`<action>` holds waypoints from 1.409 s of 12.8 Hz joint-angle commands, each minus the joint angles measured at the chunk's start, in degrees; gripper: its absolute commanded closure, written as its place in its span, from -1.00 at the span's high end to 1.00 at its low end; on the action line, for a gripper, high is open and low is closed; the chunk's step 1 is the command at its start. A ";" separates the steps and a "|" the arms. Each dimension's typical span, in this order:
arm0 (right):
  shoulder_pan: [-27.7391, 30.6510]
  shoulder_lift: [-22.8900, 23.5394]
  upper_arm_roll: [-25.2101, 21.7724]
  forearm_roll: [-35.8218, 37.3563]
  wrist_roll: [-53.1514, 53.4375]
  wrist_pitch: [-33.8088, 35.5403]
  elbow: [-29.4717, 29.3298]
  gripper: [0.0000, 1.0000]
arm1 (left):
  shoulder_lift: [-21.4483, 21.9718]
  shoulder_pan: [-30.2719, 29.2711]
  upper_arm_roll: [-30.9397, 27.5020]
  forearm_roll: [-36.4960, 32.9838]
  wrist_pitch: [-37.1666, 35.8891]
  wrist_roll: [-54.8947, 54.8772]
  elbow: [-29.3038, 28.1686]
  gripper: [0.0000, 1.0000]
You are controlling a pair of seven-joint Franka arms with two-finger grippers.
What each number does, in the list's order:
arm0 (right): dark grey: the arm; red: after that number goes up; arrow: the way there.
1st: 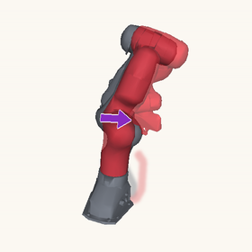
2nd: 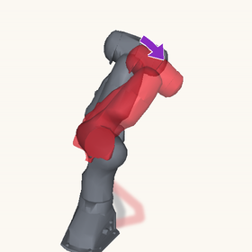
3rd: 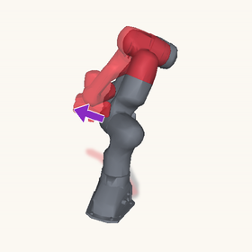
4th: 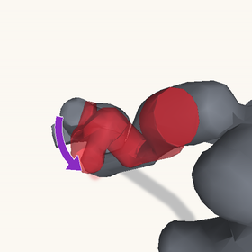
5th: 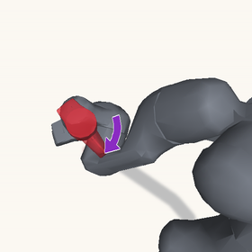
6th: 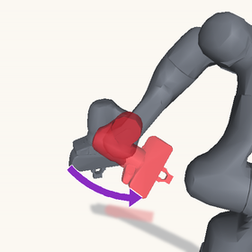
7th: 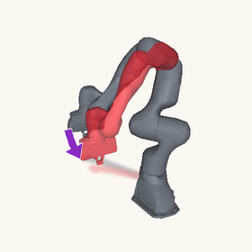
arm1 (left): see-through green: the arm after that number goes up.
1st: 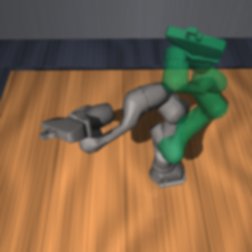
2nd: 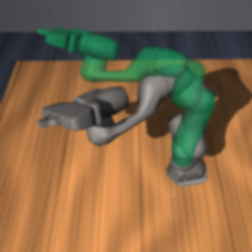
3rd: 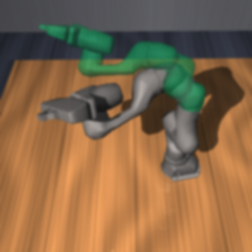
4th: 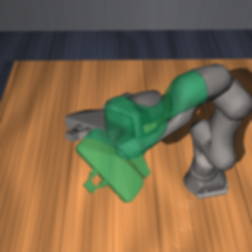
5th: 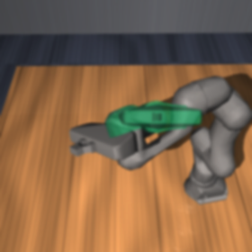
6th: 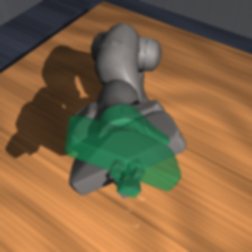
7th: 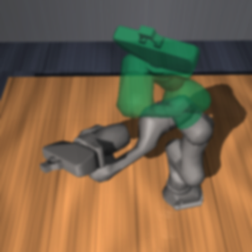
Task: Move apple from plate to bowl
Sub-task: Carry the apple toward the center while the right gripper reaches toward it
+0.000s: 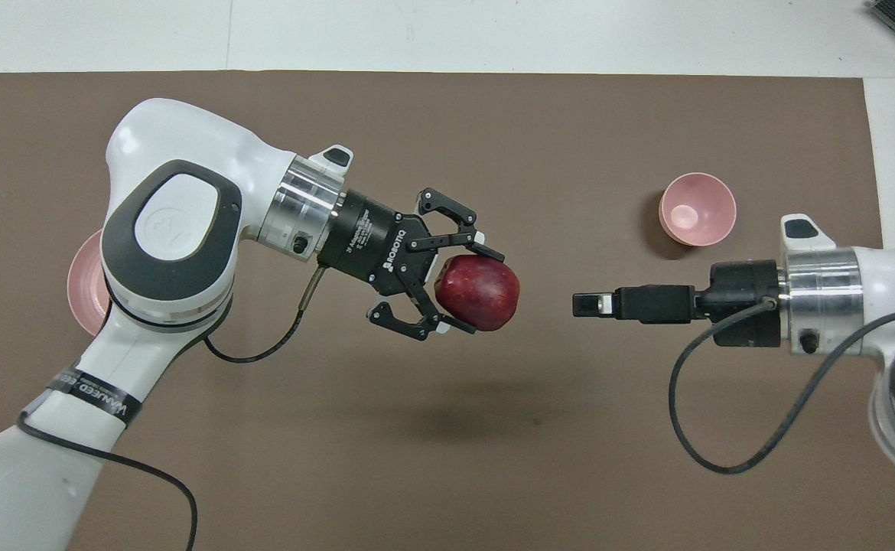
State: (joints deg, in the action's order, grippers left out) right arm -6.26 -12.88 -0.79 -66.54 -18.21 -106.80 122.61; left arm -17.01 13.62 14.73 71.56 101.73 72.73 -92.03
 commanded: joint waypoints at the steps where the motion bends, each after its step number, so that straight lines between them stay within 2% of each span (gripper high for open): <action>1: -0.50 -2.85 0.00 -4.89 -2.44 -1.57 3.68 1.00 | 1.89 0.53 1.17 4.46 2.69 1.45 -2.45 -1.00; 3: -0.60 -2.24 -0.09 -7.54 -2.27 -4.80 3.68 1.00 | 2.16 0.53 1.79 5.34 2.60 1.37 -2.63 -1.00; 7: -1.21 -0.57 0.00 -10.17 -2.97 -7.02 4.48 1.00 | 2.25 0.53 3.99 8.24 2.95 1.19 -2.89 -1.00; 13: -7.18 -0.83 -0.09 -16.25 -0.78 -14.04 5.88 1.00 | 3.47 1.05 4.96 10.00 4.71 -2.50 -4.47 -1.00; 18: -7.28 -1.27 -0.09 -16.25 2.65 -13.53 6.58 1.00 | 4.79 1.58 4.87 11.23 4.89 -3.55 -6.32 -1.00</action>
State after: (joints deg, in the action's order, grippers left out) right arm -12.63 -13.49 -1.04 -81.18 -16.85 -119.79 127.90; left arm -14.91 13.98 19.83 80.31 105.62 70.06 -96.10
